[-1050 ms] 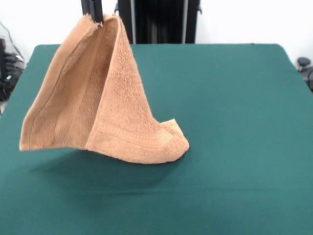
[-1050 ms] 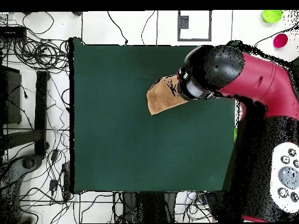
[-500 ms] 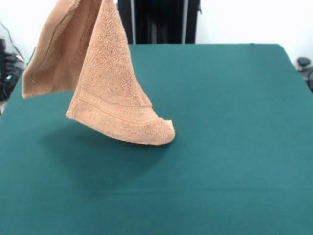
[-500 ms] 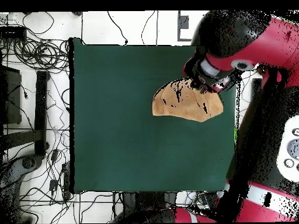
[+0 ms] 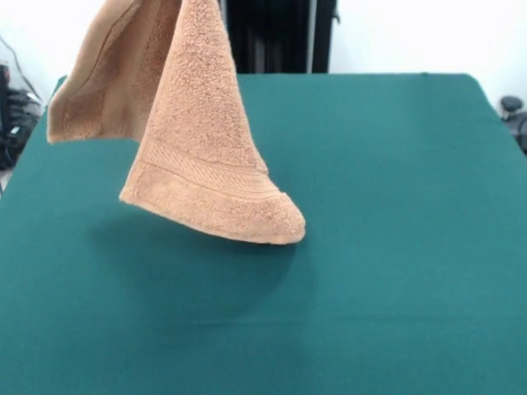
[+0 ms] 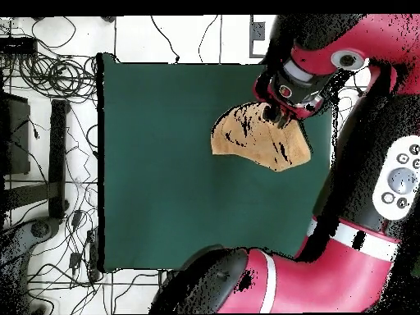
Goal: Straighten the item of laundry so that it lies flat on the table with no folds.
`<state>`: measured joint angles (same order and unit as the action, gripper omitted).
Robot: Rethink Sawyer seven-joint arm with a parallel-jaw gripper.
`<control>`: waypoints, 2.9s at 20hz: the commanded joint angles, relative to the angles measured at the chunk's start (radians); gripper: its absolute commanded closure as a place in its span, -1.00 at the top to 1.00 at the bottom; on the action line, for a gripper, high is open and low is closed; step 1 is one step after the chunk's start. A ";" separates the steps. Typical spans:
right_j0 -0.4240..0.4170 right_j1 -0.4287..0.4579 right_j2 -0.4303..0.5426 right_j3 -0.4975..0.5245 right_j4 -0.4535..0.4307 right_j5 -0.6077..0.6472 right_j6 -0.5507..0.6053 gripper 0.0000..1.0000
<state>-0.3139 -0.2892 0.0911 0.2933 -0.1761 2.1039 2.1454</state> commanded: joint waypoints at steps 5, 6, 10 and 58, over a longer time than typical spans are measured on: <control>-0.015 0.019 0.250 -0.156 -0.138 0.196 -0.191 -1.00; -0.020 0.013 0.285 -0.160 -0.176 0.216 -0.197 -1.00; -0.044 -0.021 0.461 -0.170 -0.381 0.293 -0.244 -1.00; -0.053 -0.269 0.476 0.554 -0.327 -0.490 0.589 -1.00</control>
<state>-0.3862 -0.4978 0.6796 0.5506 -0.5778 1.7642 2.4405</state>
